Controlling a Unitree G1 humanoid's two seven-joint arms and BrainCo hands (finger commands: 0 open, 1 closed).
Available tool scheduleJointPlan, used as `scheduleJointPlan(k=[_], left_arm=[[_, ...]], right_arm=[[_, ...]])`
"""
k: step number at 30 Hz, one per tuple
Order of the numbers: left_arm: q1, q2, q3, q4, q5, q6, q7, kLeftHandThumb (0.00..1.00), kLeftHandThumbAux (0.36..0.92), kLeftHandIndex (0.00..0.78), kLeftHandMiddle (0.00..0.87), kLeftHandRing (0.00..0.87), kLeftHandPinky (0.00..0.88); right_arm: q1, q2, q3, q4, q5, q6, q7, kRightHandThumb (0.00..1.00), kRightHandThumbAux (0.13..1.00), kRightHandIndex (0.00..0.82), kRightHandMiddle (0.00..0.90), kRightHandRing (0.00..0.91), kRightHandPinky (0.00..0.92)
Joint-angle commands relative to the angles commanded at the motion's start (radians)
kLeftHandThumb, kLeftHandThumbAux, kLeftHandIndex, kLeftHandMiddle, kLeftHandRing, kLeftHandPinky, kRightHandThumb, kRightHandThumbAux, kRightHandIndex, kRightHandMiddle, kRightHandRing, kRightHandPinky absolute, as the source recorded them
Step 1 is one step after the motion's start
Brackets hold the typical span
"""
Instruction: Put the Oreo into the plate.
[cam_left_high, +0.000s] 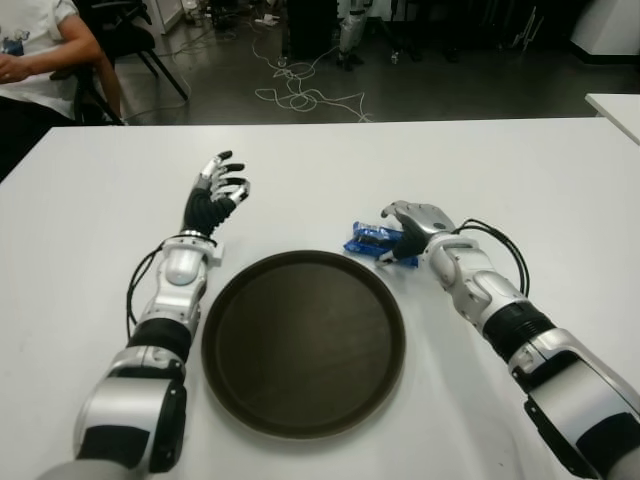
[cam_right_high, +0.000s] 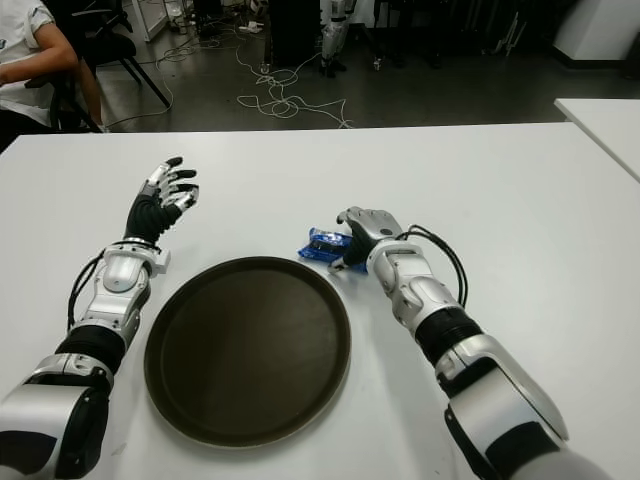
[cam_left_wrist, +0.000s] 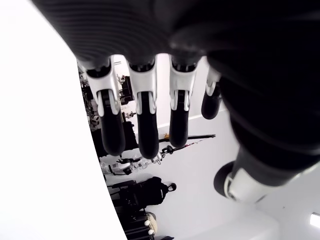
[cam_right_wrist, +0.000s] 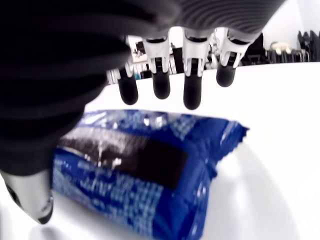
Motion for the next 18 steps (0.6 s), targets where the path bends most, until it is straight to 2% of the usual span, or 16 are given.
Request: scheduleJointPlan(k=[2,3,7,9,18], left_arm=[[0.001,-0.001,0.001,-0.002,-0.001,0.0,0.0,0.414,0.69,0.114,0.234,0.258,0.293],[0.001,-0.001,0.0,-0.004,0.0,0.0,0.0,0.415,0.692,0.117,0.236,0.259,0.295],[0.003,0.0,-0.002,-0.009,0.003,0.002,0.001,0.406,0.692,0.119,0.235,0.26,0.304],[0.006,0.0,-0.003,-0.016,0.004,0.004,0.001,0.405,0.693,0.119,0.234,0.26,0.303],[0.017,-0.006,-0.001,-0.047,-0.003,0.017,-0.007,0.391,0.702,0.124,0.237,0.268,0.31]], right_arm=[[0.002,-0.001,-0.001,-0.003,-0.002,-0.002,-0.011,0.0,0.755,0.391,0.3,0.297,0.358],[0.004,-0.003,-0.002,-0.006,-0.003,-0.006,-0.022,0.024,0.788,0.43,0.391,0.391,0.459],[0.011,-0.007,-0.006,-0.014,-0.002,-0.018,-0.047,0.128,0.844,0.521,0.616,0.625,0.652],[0.012,-0.007,-0.01,-0.016,0.0,-0.022,-0.058,0.152,0.854,0.538,0.658,0.666,0.681],[0.014,-0.005,-0.017,-0.026,0.002,0.001,-0.07,0.16,0.888,0.537,0.692,0.708,0.713]])
